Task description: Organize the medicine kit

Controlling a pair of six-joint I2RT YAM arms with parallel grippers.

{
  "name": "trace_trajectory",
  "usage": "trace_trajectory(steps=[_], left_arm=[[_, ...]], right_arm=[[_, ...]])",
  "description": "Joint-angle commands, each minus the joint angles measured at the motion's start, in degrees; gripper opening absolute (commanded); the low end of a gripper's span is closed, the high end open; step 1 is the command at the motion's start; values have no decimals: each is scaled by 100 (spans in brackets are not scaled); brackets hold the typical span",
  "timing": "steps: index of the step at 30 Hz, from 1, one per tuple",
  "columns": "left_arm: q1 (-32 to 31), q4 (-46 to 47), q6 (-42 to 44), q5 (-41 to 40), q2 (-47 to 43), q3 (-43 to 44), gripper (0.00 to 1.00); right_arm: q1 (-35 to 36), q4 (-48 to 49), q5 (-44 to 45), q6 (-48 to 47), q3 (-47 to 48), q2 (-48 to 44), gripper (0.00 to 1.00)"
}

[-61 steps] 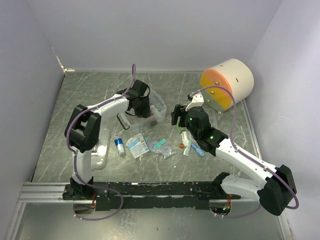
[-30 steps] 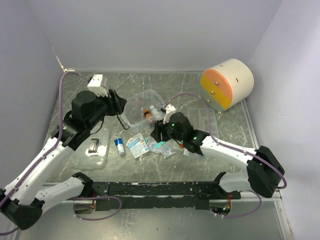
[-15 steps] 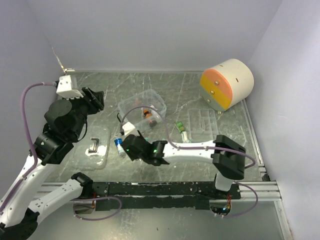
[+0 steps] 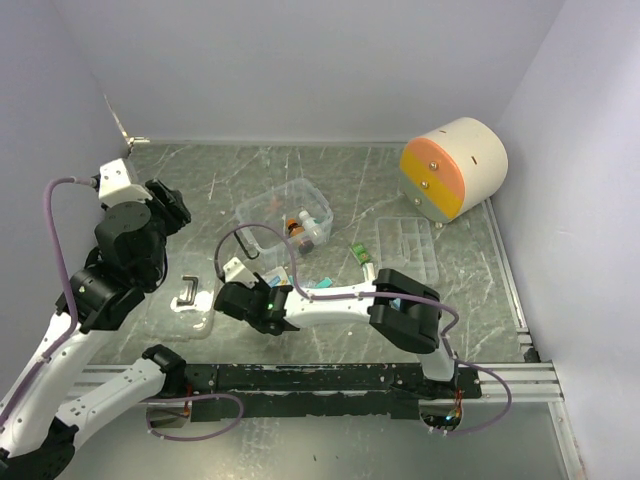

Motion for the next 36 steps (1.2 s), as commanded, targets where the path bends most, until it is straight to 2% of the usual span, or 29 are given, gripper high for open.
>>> trace_trajectory(steps=[1, 6, 11, 20, 25, 31, 36], left_arm=[[-19, -63, -89, -309, -65, 13, 64], [-19, -182, -157, -521, -66, 41, 64], [-22, -100, -213, -467, -80, -54, 64], [-18, -170, -243, -387, 115, -20, 64], [-22, -240, -312, -415, 171, -32, 64], [-24, -204, -353, -338, 234, -46, 64], [-24, -187, -392, -195, 344, -24, 64]], right_arm=[[14, -272, 219, 40, 328, 356, 39], [11, -154, 174, -83, 434, 612, 37], [-59, -34, 86, -133, 344, 670, 30], [-145, 289, -493, -323, 74, 274, 0], [-440, 579, -1583, -419, -305, -593, 0], [-1262, 1449, -3917, -381, -1279, -1915, 0], [-1890, 2302, -5412, 52, -1984, -2711, 0]])
